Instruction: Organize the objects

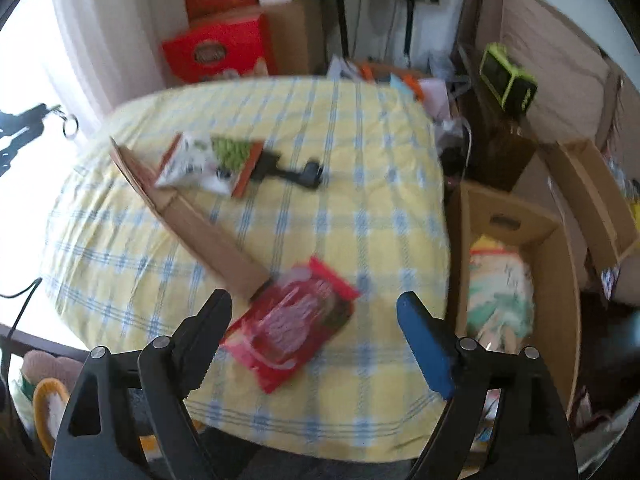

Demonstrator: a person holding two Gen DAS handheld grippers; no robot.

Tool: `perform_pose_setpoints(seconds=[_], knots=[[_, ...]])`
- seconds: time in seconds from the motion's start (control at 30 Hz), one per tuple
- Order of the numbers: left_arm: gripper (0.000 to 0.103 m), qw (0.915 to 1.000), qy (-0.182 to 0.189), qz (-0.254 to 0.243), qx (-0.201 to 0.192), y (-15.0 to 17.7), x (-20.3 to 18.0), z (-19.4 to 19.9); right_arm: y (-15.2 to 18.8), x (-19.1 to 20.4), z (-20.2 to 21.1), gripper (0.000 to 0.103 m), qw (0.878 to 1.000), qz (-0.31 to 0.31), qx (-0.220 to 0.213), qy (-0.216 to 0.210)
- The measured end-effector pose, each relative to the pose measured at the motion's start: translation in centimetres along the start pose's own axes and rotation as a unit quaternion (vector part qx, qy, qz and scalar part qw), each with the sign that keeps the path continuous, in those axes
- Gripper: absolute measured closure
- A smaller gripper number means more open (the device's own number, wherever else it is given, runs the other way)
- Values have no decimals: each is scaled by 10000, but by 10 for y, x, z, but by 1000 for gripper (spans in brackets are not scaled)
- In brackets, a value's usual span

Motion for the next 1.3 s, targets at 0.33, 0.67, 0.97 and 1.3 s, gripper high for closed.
perform_pose_setpoints(seconds=[0.33, 0.67, 0.97, 1.3], knots=[[72, 9998, -14, -188, 17, 1, -17, -2, 9, 22, -20, 20, 9986, -26, -374, 380], [72, 9997, -3, -193, -160, -4, -22, 17, 13, 8, -1, 91, 9972, -433, -614, 4], [72, 9996, 78, -132, -225, -6, -25, 31, 18, -5, 28, 96, 9928, -794, -859, -249], [72, 9982, 290, -440, -300, -1, -59, 49, 19, -12, 70, 100, 9886, -867, -1191, -305]])
Point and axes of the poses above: each gripper's, at about its wrist camera, not at the fingertips, and z roughly against the way its jaws point, x to its left, y to its underside, the point moved 7 cm from there along -z, roughly the way its jaws point, and after that the axes turned 14 degrees about x, right-handed, at the moved point
